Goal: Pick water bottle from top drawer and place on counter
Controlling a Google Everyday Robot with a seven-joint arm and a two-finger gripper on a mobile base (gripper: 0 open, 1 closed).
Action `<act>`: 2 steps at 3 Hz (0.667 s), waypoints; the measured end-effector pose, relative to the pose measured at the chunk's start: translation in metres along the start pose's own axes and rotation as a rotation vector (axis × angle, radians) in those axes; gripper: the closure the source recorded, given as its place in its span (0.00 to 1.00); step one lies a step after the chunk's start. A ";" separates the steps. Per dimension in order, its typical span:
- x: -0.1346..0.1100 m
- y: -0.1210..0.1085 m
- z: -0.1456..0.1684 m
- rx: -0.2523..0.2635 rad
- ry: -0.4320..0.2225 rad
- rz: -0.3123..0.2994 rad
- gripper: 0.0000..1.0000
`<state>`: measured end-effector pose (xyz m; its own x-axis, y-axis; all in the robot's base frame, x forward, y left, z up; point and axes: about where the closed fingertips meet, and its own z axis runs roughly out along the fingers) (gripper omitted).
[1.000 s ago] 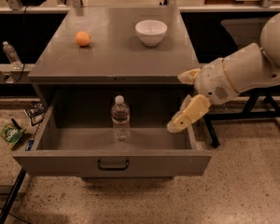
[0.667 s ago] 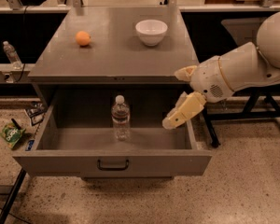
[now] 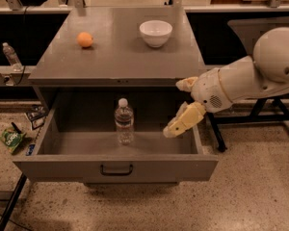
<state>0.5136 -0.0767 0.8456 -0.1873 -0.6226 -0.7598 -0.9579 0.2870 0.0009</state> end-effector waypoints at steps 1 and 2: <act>0.022 -0.012 0.048 -0.038 -0.046 0.031 0.00; 0.031 -0.023 0.087 -0.043 -0.081 0.040 0.00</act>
Offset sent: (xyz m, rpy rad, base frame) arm 0.0617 0.0575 -0.1176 0.1408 0.0204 -0.0146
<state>0.5491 -0.0392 0.7660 -0.2089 -0.5496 -0.8089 -0.9588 0.2781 0.0586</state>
